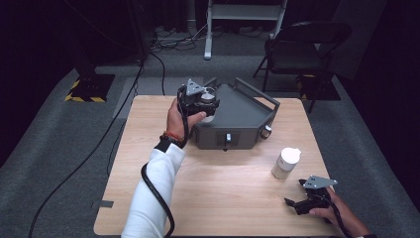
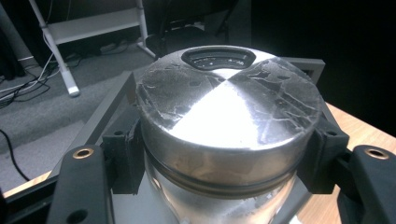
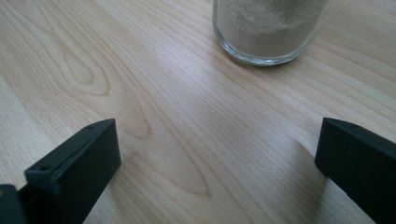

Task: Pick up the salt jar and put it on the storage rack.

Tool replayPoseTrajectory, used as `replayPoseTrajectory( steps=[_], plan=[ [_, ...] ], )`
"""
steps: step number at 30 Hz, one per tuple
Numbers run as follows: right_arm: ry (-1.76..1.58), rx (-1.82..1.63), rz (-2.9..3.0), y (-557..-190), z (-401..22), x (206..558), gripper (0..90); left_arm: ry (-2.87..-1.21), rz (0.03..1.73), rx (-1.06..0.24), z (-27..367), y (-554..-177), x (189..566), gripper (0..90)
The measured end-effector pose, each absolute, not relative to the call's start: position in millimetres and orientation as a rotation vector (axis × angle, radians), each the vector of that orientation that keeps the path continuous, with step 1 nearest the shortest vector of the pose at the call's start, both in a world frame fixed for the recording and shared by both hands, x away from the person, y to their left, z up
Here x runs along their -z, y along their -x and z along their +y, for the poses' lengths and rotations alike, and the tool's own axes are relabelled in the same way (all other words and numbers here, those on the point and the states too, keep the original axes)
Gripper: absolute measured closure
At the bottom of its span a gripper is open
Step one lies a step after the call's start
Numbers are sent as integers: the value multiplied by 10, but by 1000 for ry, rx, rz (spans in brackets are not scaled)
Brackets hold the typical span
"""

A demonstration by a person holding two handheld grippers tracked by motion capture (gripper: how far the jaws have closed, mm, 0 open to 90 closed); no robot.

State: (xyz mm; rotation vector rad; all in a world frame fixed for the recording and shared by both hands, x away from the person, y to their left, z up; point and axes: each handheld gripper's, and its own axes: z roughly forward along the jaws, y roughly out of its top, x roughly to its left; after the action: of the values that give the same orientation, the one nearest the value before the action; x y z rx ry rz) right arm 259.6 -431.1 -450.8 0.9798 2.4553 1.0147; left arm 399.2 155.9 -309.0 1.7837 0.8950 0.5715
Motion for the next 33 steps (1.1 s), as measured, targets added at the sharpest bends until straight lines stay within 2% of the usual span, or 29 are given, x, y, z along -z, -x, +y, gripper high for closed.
replayPoseTrajectory(
  steps=[17,33],
  plan=[
    [-972,-1016,2458,-2591,-4315,4509,0,-1807,918,-603,1304,-4155,3215,306],
    [-971,-1016,2459,-2591,-4316,4509,0,-1795,941,-588,1286,-4204,3379,306]
  ],
)
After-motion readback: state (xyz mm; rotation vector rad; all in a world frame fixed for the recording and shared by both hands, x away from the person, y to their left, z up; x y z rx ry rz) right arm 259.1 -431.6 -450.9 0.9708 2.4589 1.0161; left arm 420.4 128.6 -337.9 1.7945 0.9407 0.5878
